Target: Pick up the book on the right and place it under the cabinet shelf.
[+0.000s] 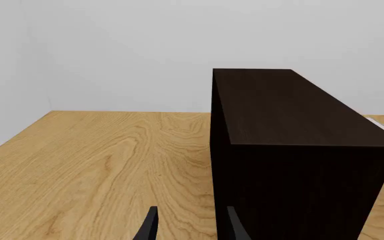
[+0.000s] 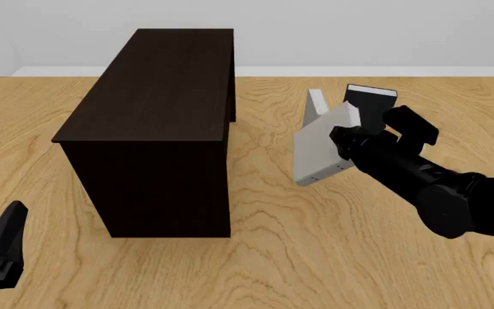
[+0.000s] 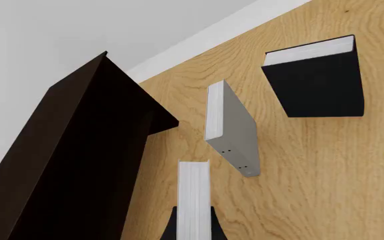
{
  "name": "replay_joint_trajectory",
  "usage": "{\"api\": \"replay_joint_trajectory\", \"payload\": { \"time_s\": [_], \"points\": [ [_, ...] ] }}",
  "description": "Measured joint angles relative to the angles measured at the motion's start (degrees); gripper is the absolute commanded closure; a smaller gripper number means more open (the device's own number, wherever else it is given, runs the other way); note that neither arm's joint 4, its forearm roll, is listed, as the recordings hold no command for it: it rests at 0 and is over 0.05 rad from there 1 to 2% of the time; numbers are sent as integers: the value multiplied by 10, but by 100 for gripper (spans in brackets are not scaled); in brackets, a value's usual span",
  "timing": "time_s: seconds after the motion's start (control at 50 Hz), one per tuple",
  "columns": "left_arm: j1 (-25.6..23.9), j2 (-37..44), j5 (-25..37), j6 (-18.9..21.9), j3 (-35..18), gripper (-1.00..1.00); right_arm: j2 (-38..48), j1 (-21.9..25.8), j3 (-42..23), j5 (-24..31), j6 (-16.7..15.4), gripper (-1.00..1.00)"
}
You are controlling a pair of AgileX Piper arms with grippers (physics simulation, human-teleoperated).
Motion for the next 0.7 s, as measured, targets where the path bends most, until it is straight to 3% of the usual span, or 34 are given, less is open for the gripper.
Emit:
{"api": "replay_joint_trajectory", "payload": {
  "time_s": [0.26, 0.7],
  "points": [
    [0, -4, 4, 0, 0, -100, 97, 34, -24, -85, 38, 100],
    [0, -11, 9, 0, -1, -100, 266, 81, -51, -261, 136, 100]
  ]
}}
